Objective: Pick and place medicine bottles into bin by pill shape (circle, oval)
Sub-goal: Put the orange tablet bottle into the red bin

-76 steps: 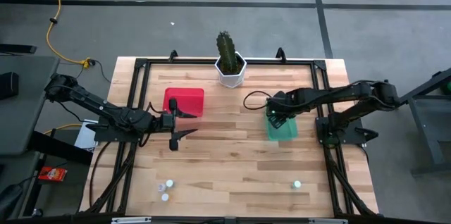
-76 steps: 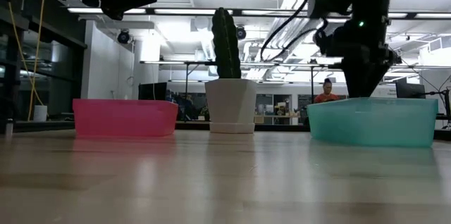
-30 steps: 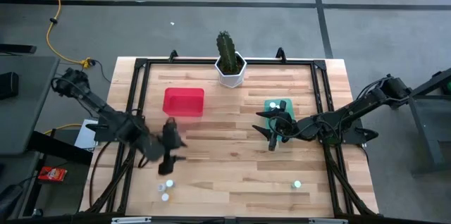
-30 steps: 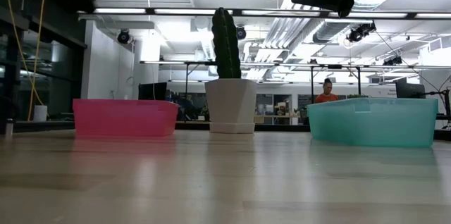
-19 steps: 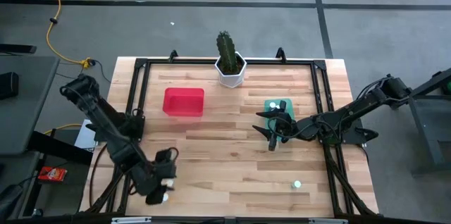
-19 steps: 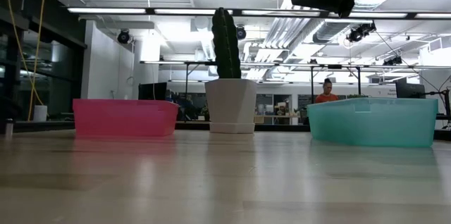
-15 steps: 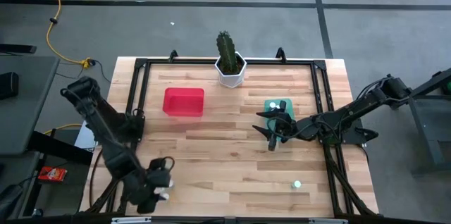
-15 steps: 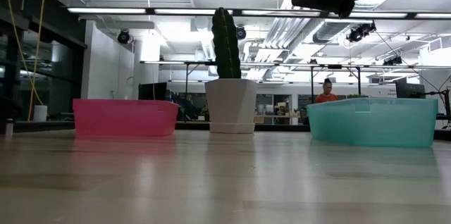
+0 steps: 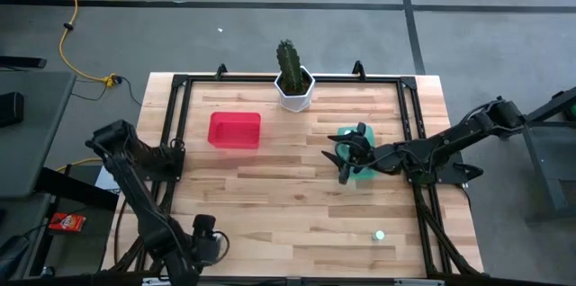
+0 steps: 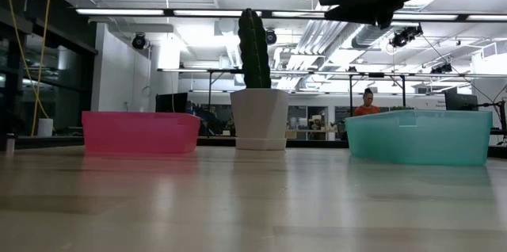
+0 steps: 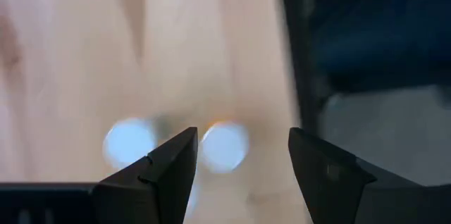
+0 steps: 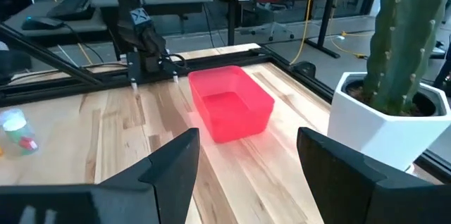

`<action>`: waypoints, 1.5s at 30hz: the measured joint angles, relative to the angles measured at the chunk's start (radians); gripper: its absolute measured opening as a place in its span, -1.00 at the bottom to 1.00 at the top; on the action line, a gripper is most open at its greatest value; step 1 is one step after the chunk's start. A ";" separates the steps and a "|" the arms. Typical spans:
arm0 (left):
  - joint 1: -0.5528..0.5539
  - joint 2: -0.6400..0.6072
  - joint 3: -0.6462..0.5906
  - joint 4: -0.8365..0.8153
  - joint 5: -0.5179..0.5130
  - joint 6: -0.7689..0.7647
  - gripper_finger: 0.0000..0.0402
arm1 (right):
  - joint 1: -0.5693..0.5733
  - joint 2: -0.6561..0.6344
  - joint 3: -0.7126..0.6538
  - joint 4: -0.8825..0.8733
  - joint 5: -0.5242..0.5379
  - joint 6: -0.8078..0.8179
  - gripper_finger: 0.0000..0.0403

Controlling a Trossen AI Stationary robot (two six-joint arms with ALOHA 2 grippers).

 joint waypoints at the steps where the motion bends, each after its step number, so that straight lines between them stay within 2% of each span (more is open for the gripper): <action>1: 0.000 0.019 0.018 -0.049 0.006 0.004 0.06 | -0.002 0.000 0.000 -0.005 0.000 0.008 0.15; 5: 0.000 0.068 0.058 -0.121 0.012 0.020 0.06 | -0.001 0.000 0.000 -0.024 -0.002 0.012 0.15; 21: 0.003 0.082 0.058 -0.063 -0.005 0.119 0.06 | -0.001 0.000 0.000 -0.036 -0.003 0.014 0.15; 27: 0.002 0.110 0.038 -0.032 0.029 0.130 0.06 | -0.001 0.000 0.000 -0.036 -0.003 0.014 0.15; 37: 0.002 0.137 0.037 -0.027 0.020 0.147 0.06 | -0.001 0.000 0.000 -0.039 -0.003 0.014 0.15; 41: 0.002 0.137 0.037 -0.027 0.009 0.177 -0.03 | -0.001 0.000 0.000 -0.039 -0.003 0.014 0.15; 45: 0.005 0.137 0.037 -0.027 0.009 0.211 -0.22 | -0.001 0.000 0.000 -0.039 -0.003 0.014 0.15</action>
